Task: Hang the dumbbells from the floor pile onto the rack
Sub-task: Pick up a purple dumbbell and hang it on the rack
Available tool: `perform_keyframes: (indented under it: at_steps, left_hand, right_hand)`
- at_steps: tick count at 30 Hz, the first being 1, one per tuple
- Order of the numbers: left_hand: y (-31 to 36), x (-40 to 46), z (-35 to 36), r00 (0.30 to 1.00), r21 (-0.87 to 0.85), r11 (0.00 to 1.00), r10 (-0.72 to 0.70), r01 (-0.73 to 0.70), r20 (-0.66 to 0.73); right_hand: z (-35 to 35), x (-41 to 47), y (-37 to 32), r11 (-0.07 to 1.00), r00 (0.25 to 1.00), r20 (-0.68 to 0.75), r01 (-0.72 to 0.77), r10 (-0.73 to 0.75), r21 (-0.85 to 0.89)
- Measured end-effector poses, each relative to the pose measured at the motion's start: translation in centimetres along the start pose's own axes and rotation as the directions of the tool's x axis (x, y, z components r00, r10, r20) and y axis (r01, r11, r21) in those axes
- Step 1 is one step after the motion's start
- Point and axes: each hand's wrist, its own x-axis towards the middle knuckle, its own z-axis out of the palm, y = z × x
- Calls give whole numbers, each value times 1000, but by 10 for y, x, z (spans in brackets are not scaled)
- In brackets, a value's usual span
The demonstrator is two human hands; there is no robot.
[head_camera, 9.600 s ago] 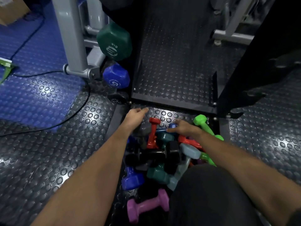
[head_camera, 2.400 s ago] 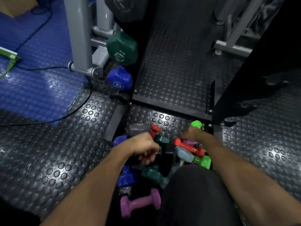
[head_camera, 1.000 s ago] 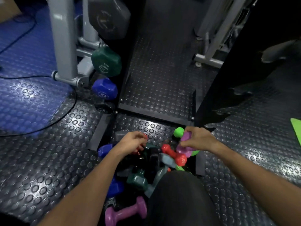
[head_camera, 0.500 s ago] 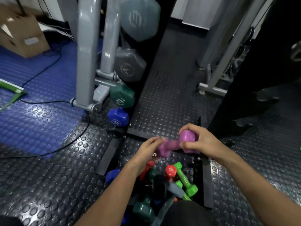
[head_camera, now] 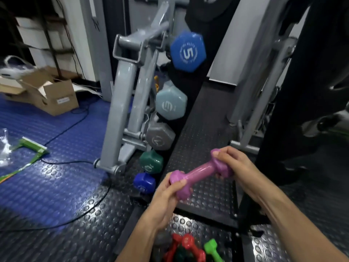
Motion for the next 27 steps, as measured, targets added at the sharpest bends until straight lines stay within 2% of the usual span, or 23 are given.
perform_keyframes:
  at_steps: [4,8,12,15,19,22,24,27]
  left_hand:
    - [49,-7,54,985,-3,985,170,-170,-27]
    - [106,-24,96,915,-12,921,385,-389,-122]
    - [154,-46,124,761,104,788,614,-607,-207]
    - [188,-57,138,608,263,646,764,-717,-218]
    - [233,-57,158,408,438,438,898,-785,-166]
    - [265,-38,175,274,568,286,956,-772,-108]
    - [287,-17,185,216,638,206,974,-742,-64]
    - [312,18,195,179,744,114,984,-658,7]
  right_hand:
    - [4,-3,-63,997,995,-63,76,-75,17]
    - [7,-7,-118,982,982,-16,187,-187,-40]
    - [15,0,-166,953,952,-71,294,-299,-69]
    - [22,9,-201,944,932,-160,328,-327,-18]
    - [30,19,-236,927,914,-162,374,-373,-26]
    - [35,26,-249,924,918,-105,381,-384,-40]
    - [38,30,-249,924,920,-88,378,-382,-56]
    - [43,30,-247,930,926,-88,364,-367,-51]
